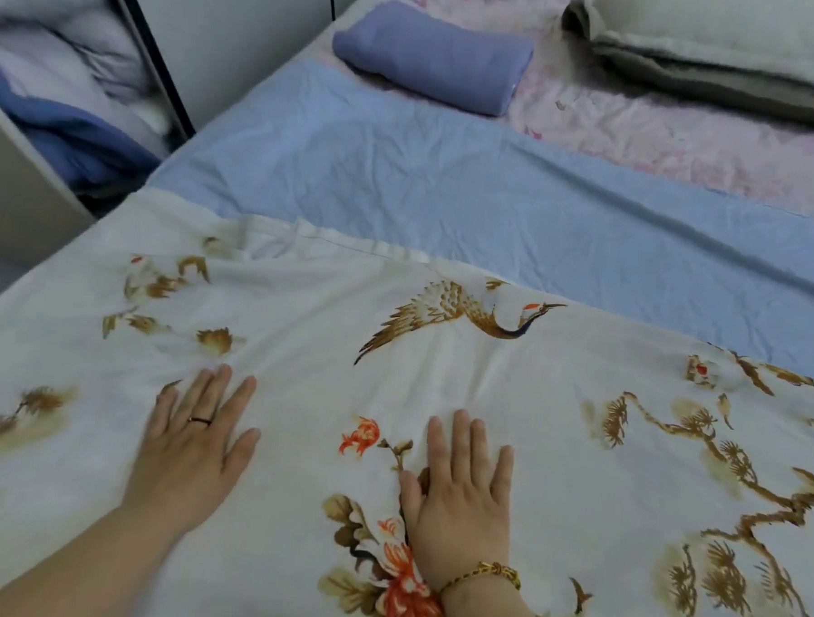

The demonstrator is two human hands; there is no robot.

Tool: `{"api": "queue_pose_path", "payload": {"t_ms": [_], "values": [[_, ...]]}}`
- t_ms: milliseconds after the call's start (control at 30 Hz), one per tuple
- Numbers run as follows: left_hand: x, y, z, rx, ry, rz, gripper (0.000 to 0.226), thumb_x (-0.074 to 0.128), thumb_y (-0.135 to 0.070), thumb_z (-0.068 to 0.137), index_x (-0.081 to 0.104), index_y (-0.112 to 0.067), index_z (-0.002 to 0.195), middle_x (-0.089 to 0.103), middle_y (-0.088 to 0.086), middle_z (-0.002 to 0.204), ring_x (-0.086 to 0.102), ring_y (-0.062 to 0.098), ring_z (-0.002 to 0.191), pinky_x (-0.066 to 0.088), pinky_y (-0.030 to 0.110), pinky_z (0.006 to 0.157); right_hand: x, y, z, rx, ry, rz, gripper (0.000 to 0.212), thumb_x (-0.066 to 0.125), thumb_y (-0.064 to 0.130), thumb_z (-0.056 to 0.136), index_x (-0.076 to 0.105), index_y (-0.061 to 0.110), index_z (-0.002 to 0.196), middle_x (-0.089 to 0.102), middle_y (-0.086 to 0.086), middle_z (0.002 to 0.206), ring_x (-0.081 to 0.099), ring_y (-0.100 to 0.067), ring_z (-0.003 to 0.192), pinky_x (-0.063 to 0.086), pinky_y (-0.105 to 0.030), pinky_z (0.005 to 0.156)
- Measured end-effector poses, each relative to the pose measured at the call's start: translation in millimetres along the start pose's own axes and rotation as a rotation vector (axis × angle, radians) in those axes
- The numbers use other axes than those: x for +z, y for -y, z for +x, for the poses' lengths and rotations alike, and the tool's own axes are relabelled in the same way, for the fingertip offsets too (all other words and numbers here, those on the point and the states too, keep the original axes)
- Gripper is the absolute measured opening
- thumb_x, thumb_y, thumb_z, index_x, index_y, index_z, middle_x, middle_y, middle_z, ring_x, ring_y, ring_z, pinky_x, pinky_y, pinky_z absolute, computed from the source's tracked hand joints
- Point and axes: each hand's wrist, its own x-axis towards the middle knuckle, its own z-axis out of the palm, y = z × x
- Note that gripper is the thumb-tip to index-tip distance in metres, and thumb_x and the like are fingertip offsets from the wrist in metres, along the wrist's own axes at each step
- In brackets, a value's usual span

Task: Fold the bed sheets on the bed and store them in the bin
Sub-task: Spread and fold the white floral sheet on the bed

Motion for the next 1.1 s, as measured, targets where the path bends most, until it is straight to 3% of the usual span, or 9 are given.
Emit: {"api": "queue_pose_path", "payload": {"t_ms": [100, 167, 267, 600, 767, 833, 933, 1000, 1100], "values": [[9.6, 2.1, 4.9, 0.042, -0.006, -0.019, 0.065, 0.009, -0.044, 0.099, 0.055, -0.007, 0.126, 0.057, 0.017, 0.127, 0.028, 0.023, 0.130, -0.009, 0.025, 0.114, -0.1, 3.0, -2.1, 0.084, 0.071, -0.029, 0.067, 0.007, 0.044, 0.095, 0.060, 0.011, 0.120, 0.058, -0.011, 0.126, 0.055, -0.025, 0.118, 0.008, -0.041, 0.108], [16.3, 6.3, 6.9, 0.070, -0.033, -0.023, 0.061, 0.007, -0.044, 0.099, 0.044, -0.009, 0.132, 0.054, 0.015, 0.132, 0.005, 0.015, 0.144, -0.009, 0.027, 0.115, -6.0, 9.8, 3.3, 0.136, 0.073, -0.046, 0.070, -0.002, 0.049, 0.084, 0.023, 0.015, 0.140, 0.020, -0.011, 0.148, 0.021, -0.018, 0.137, -0.012, -0.040, 0.108], [18.4, 17.9, 17.8, 0.134, -0.098, -0.069, 0.058, 0.004, -0.044, 0.098, 0.032, -0.012, 0.137, 0.051, 0.011, 0.135, -0.012, 0.005, 0.143, -0.004, 0.033, 0.115, -7.8, 41.1, 12.0, 0.182, 0.026, -0.066, 0.062, -0.019, 0.047, 0.069, -0.032, 0.022, 0.125, -0.038, 0.003, 0.133, -0.034, -0.011, 0.128, -0.042, -0.034, 0.086], [29.1, 37.3, 43.0, 0.389, -0.117, -0.186, 0.056, 0.000, -0.039, 0.098, 0.033, -0.013, 0.135, 0.045, 0.003, 0.140, 0.003, 0.014, 0.142, 0.005, 0.038, 0.111, 28.6, 152.8, 4.4, 0.538, -0.037, 0.031, 0.050, -0.011, 0.045, 0.083, -0.032, 0.025, 0.125, -0.038, 0.007, 0.132, -0.032, -0.009, 0.131, -0.043, -0.022, 0.085], [33.3, 37.8, 42.2, 0.404, 0.018, -0.283, 0.055, 0.003, -0.037, 0.098, 0.038, -0.014, 0.133, 0.054, 0.006, 0.134, 0.032, 0.019, 0.131, 0.005, 0.035, 0.110, 53.9, 189.2, 2.5, 0.594, -0.087, 0.021, 0.061, 0.000, 0.048, 0.095, 0.023, 0.009, 0.135, 0.023, -0.011, 0.141, 0.026, -0.026, 0.131, -0.013, -0.029, 0.113], [26.2, 36.1, 44.5, 0.384, 0.022, -0.280, 0.059, 0.007, -0.039, 0.096, 0.038, -0.014, 0.139, 0.044, 0.006, 0.142, 0.036, 0.020, 0.134, -0.001, 0.034, 0.110, 54.5, 187.4, 3.1, 0.615, -0.076, 0.019, 0.066, -0.010, 0.052, 0.091, 0.018, 0.012, 0.137, 0.017, -0.010, 0.143, 0.018, -0.025, 0.134, -0.017, -0.029, 0.112], [23.1, 36.9, 40.0, 0.420, 0.098, -0.257, 0.067, -0.016, -0.049, 0.074, -0.017, -0.024, 0.137, -0.023, -0.007, 0.144, -0.024, 0.011, 0.137, -0.033, 0.028, 0.099, 57.2, 188.8, 2.5, 0.583, -0.157, 0.001, 0.075, -0.024, 0.057, 0.082, 0.002, 0.016, 0.139, -0.002, -0.011, 0.146, 0.001, -0.023, 0.138, -0.023, -0.031, 0.109], [20.2, 38.6, 41.4, 0.447, 0.143, -0.238, 0.070, -0.022, -0.049, 0.064, -0.028, -0.027, 0.131, -0.034, -0.012, 0.135, -0.035, 0.001, 0.125, -0.039, 0.026, 0.091, 61.7, 186.1, -1.8, 0.537, -0.154, 0.026, 0.084, -0.046, 0.061, 0.056, -0.028, 0.025, 0.130, -0.035, -0.002, 0.137, -0.033, -0.014, 0.129, -0.040, -0.028, 0.096], [9.1, 46.8, 46.7, 0.542, 0.161, -0.148, 0.074, -0.015, -0.053, 0.076, -0.016, -0.027, 0.145, -0.030, -0.012, 0.144, -0.025, 0.004, 0.137, -0.034, 0.022, 0.097, 57.9, 184.0, -5.3, 0.531, -0.086, 0.056, 0.073, -0.038, 0.060, 0.058, -0.037, 0.025, 0.123, -0.045, 0.002, 0.129, -0.043, -0.011, 0.121, -0.046, -0.028, 0.086]]}}
